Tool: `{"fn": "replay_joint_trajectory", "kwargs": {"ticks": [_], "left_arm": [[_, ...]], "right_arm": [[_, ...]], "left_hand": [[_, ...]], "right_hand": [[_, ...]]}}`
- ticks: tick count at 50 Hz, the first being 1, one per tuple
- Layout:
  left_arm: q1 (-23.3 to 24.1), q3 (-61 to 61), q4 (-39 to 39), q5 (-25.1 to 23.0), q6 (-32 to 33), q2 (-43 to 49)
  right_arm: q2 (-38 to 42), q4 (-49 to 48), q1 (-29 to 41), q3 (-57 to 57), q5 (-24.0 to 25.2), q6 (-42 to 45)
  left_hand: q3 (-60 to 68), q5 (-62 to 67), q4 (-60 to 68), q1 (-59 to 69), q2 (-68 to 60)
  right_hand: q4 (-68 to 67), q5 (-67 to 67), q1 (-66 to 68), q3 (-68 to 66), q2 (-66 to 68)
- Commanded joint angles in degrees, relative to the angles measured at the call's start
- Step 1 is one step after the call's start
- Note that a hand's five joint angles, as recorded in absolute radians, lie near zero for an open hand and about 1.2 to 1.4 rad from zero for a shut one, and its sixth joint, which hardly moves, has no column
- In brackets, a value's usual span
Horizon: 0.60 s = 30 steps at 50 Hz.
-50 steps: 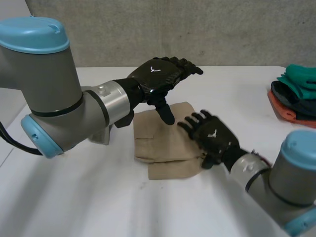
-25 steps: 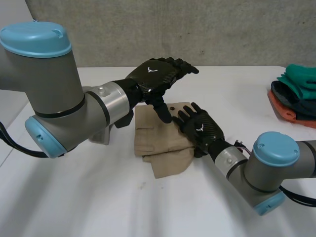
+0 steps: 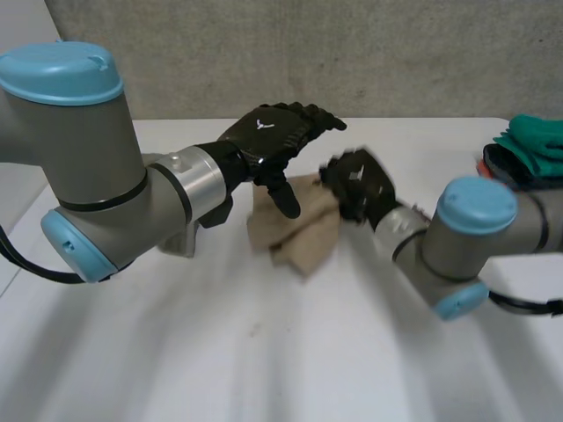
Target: Fold the laundry.
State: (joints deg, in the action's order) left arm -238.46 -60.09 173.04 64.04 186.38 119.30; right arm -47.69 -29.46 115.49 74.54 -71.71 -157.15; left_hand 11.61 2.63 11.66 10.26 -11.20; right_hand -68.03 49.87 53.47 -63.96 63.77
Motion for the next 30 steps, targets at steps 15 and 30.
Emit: {"fn": "replay_joint_trajectory", "kwargs": {"ticks": [15, 30], "left_arm": [[-0.1, -1.6, 2.6, 1.5, -2.5, -4.9], [0.5, -3.3, 2.8, 1.4, -2.3, -4.3]], "right_arm": [[-1.7, -3.4, -32.7, -26.2, 6.5, -22.3], [22.8, -10.9, -52.4, -36.2, 30.0, -28.7]], "left_hand": [[-0.1, -1.1, -0.1, 1.3, -0.4], [0.1, -0.9, 0.1, 1.5, -0.5]], "right_hand": [[-12.0, 20.1, 26.5, -16.0, 16.2], [-12.0, 20.1, 26.5, -16.0, 16.2]]}}
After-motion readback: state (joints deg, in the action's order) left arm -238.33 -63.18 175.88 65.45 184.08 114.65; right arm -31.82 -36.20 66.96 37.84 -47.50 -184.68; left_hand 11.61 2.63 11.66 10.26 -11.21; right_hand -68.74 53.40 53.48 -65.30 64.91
